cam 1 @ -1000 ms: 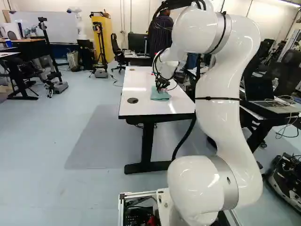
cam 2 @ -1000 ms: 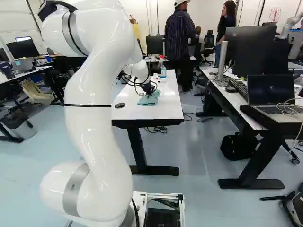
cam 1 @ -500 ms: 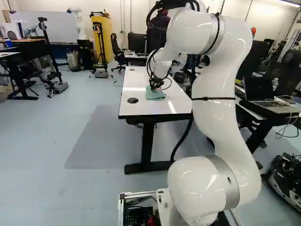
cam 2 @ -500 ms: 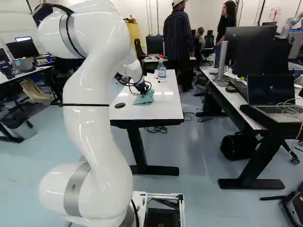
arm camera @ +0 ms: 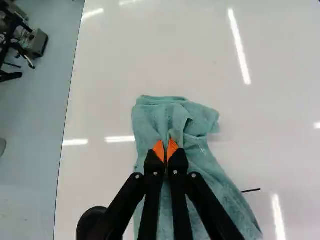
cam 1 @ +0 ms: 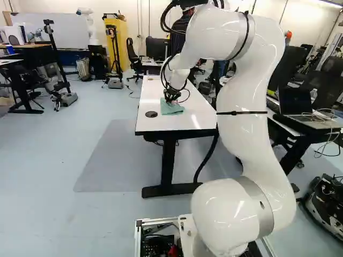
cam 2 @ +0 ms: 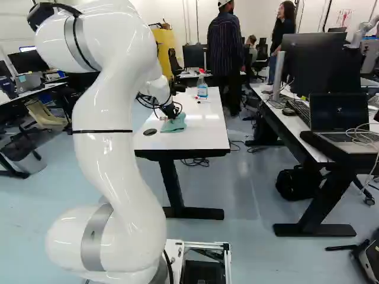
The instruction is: Clean the table with the green towel
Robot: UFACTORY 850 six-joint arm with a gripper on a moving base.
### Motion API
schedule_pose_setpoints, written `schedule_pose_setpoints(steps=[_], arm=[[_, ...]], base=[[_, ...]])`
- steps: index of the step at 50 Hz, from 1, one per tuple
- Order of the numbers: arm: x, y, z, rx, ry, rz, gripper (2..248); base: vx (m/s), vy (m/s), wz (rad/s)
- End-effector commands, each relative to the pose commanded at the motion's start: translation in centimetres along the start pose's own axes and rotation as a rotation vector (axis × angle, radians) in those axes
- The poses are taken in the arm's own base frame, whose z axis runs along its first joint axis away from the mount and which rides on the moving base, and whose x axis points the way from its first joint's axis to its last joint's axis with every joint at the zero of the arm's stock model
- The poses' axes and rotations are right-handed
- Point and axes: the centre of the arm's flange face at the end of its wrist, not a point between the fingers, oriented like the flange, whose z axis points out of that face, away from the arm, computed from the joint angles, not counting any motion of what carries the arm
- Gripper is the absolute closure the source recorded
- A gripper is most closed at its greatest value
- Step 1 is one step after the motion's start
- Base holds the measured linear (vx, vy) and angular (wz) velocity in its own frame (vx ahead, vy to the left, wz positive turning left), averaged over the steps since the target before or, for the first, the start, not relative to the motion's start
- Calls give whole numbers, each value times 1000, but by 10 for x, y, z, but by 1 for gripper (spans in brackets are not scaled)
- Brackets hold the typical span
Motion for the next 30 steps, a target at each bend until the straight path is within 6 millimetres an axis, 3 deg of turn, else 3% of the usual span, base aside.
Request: schedule_pose_setpoints(steps=[15,30], arm=[[-21,-4,-17,3,-21,-10,222],[-37,11,-33,-11,-35,5,222]], base=[[0,0,0],[0,0,0]])
